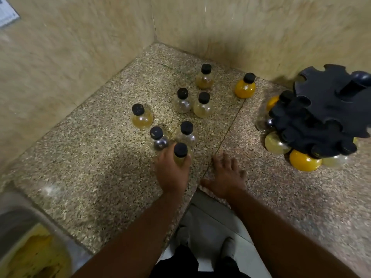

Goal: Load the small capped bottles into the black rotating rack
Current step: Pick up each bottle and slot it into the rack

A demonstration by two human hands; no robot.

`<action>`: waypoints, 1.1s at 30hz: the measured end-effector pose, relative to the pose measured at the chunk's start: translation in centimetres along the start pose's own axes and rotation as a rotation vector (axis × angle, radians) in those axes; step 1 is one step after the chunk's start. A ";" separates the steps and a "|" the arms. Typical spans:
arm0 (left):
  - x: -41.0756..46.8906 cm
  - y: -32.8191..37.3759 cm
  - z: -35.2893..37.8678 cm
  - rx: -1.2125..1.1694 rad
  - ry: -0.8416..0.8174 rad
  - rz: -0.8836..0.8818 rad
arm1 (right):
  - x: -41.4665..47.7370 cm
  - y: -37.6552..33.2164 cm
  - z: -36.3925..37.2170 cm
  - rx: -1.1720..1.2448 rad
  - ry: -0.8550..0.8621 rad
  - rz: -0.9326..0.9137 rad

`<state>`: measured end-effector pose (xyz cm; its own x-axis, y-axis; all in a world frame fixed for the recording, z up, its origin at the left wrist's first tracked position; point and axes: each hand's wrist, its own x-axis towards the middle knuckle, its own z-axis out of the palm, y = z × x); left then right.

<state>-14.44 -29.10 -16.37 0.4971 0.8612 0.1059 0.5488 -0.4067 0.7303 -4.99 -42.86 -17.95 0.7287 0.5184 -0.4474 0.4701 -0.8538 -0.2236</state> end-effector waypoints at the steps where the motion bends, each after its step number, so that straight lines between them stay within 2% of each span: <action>1: -0.3 0.1 0.3 -0.015 -0.002 0.045 | -0.1 0.0 -0.1 0.026 0.017 0.000; 7: -1.4 2.7 2.5 -0.090 -0.164 0.268 | -1.7 2.0 -2.2 0.515 0.425 0.086; 11: -1.7 7.4 4.1 -0.167 -0.354 0.435 | -3.2 5.3 -5.4 0.695 0.666 0.187; 16: -2.2 14.2 6.0 -0.223 -0.498 0.606 | -4.6 9.5 -9.2 0.983 0.834 0.255; 19: -2.6 18.0 6.7 -0.276 -0.486 0.659 | -5.4 11.7 -11.7 1.272 0.885 0.330; 22: -2.7 20.9 7.1 -0.305 -0.466 0.688 | -5.7 13.7 -13.6 1.479 0.912 0.330; 26: -2.8 23.7 7.7 -0.331 -0.496 0.742 | -6.6 15.6 -16.0 1.585 0.916 0.284; 33: -2.8 26.2 9.2 -0.194 -0.540 0.810 | -6.7 17.0 -18.8 1.782 0.747 0.295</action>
<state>4.74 -44.96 -3.79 0.9394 0.0709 0.3353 -0.1877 -0.7123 0.6763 7.51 -59.95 -2.49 0.9327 -0.1228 -0.3390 -0.2950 0.2806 -0.9134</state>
